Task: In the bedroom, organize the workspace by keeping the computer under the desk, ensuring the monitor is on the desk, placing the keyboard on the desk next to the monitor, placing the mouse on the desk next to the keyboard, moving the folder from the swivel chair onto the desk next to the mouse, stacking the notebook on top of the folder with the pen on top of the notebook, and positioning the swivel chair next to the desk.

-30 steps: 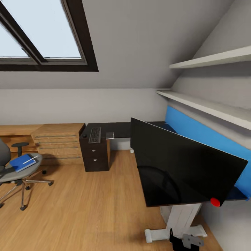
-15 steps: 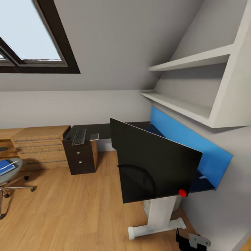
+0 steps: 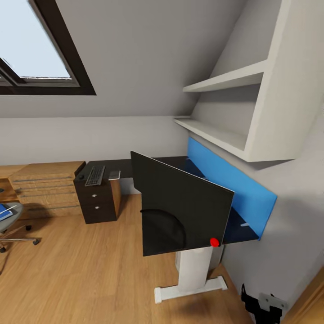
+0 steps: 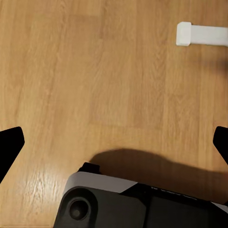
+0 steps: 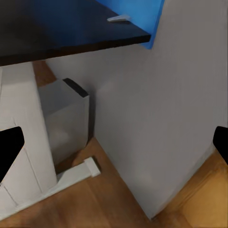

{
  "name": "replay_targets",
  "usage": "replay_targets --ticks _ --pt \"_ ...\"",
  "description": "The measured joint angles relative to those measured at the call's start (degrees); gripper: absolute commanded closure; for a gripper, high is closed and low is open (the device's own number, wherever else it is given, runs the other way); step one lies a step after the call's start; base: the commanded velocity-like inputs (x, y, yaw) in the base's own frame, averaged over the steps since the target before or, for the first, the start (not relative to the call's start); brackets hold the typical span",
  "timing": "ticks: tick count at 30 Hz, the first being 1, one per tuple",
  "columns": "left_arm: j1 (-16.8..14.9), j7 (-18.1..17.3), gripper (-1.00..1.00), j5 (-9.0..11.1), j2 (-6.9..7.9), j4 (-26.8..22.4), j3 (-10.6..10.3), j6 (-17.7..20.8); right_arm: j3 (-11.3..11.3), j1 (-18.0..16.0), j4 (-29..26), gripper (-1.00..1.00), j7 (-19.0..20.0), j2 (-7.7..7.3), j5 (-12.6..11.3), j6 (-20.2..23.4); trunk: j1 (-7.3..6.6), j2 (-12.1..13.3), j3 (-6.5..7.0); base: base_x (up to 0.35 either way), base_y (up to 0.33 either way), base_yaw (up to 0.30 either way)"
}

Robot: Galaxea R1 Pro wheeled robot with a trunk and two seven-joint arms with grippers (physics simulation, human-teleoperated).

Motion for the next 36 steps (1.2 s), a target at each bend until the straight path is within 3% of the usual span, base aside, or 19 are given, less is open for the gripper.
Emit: replay_targets --ticks 5,8,9,11,16,17,20,27,30,36 --pt "0.0 0.0 -1.0 0.0 0.0 0.1 0.0 0.0 -0.1 -0.1 -5.4 -1.0 0.1 -2.23 -0.8 0.9 0.0 0.0 0.0 -0.008 -0.025 0.0" --pt "0.0 0.0 -1.0 0.0 0.04 0.1 0.0 -0.1 -0.2 -0.6 -8.8 -1.0 0.2 -4.4 -1.1 3.7 0.0 0.0 0.0 -0.003 -0.007 0.0" --pt "0.0 0.0 -1.0 0.0 0.05 0.1 0.0 -0.2 -0.2 -2.5 -11.1 -1.0 0.7 -5.52 -1.3 7.6 0.0 0.0 0.01 -0.001 -0.003 0.0" --pt "0.0 0.1 -1.0 0.1 0.07 0.1 0.0 -0.2 -0.2 -5.0 -12.9 -1.0 1.6 -6.14 -1.5 11.5 0.0 0.0 0.01 -0.001 -0.002 0.0" --pt "0.0 0.1 -1.0 0.1 0.09 0.1 0.0 -0.3 -0.2 -8.8 -14.5 -1.0 3.0 -6.77 -1.9 15.9 0.0 0.0 0.0 0.036 -0.001 0.0" --pt "0.0 0.1 -1.0 0.0 0.07 0.1 0.0 -0.2 -0.5 -11.9 -14.6 -1.0 3.7 -7.64 -2.6 18.1 -0.03 0.0 0.0 0.204 0.0 0.0" --pt "0.0 0.0 -1.0 0.0 0.04 0.1 0.0 -0.1 -0.4 -13.8 -14.4 -1.0 4.0 -8.0 -2.8 18.7 -0.03 0.0 0.0 0.245 -0.016 0.0" --pt "0.0 0.0 -1.0 -0.1 -0.02 0.2 -0.1 -0.1 0.1 -14.9 -13.0 -1.0 5.7 -7.6 -2.6 18.6 -0.01 0.0 0.0 0.164 -0.035 0.0" --pt "0.0 -0.1 -1.0 -0.1 -0.08 0.2 -0.8 0.0 0.1 -15.1 -12.5 -1.0 10.0 -7.49 -2.3 18.7 -0.03 0.0 0.0 0.215 -0.036 0.0" --pt "0.0 -0.1 -1.0 -0.1 -0.08 0.2 -1.1 -0.1 0.0 -15.1 -12.4 -1.0 12.1 -7.5 -1.9 18.7 -0.01 0.0 0.0 0.11 -0.023 0.0"
